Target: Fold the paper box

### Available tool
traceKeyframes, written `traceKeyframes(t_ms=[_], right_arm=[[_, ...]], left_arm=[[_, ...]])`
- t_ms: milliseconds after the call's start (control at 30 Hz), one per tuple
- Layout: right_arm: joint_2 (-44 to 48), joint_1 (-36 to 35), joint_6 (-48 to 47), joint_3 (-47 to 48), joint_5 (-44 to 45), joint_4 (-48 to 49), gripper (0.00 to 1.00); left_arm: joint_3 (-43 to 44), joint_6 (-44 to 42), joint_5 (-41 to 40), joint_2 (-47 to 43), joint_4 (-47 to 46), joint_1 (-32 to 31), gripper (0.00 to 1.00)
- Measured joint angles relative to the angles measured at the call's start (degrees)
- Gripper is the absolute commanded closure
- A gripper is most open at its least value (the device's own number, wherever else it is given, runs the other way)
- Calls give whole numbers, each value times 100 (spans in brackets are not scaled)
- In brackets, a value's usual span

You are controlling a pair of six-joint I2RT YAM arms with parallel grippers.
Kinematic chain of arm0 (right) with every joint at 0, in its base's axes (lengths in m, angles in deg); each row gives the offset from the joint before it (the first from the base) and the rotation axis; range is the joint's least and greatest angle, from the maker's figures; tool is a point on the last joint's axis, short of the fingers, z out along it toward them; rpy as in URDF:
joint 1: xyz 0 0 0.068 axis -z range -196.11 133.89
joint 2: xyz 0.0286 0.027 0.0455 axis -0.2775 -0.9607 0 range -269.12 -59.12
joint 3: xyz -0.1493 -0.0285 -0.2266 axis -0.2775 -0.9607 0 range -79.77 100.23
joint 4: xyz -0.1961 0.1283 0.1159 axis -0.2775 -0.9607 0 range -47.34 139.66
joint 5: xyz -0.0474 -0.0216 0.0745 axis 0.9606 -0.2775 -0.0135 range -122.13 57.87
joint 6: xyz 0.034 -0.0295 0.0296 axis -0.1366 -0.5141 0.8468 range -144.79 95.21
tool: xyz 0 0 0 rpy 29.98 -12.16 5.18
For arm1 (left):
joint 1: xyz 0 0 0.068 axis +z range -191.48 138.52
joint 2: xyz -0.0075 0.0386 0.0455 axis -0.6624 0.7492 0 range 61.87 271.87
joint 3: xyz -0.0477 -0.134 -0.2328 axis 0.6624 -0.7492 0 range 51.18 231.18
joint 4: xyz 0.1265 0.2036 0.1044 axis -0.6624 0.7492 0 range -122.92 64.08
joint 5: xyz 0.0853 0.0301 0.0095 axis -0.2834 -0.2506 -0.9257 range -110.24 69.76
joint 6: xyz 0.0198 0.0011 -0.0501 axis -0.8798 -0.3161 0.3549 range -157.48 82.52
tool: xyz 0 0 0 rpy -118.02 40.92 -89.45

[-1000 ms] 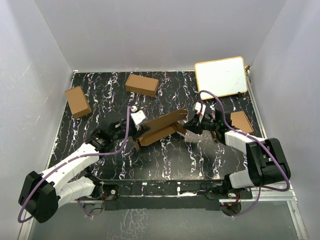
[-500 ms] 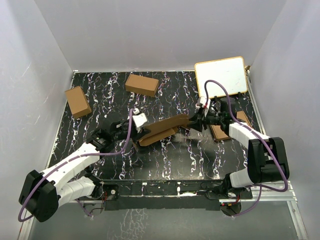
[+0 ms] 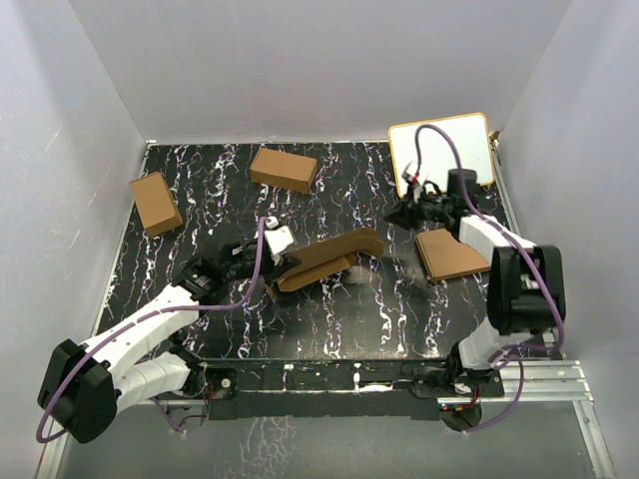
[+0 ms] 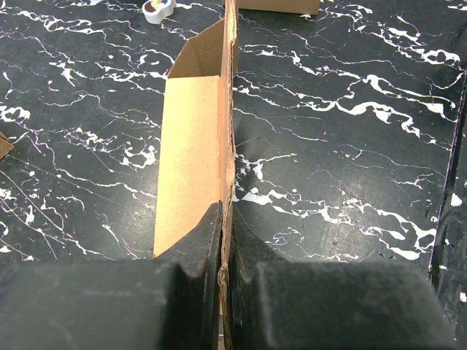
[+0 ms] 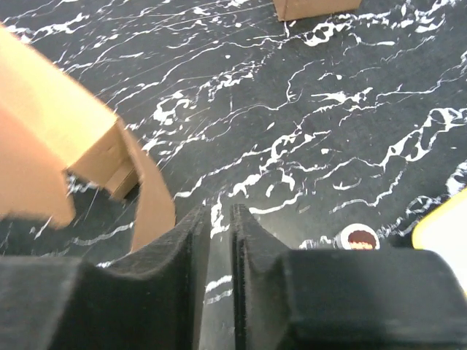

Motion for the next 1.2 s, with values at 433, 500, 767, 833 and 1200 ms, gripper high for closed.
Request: traceKeyframes(t_ms=[433,500,767,833,1200], right_arm=[[-1777,-933,-177,1152,498,-761,78],[-1742,-933,-435,1071,282,-957,76],[-1204,-1012,-1204,374,-391,-1497,64],[-1054,-1040,-1266,221,-481,-1458,62],[-621,-1099,-175,-610,-295,188,58]], left_arm=[[-17,-13,15,-24,-24,0,100],[-20,-11,15,-24,-28,0,100],[-79,35,20,-28,-72,0,100],[-83,52,20,-31,-76,0,100],[-111,201,63,-50,-227,0,100]])
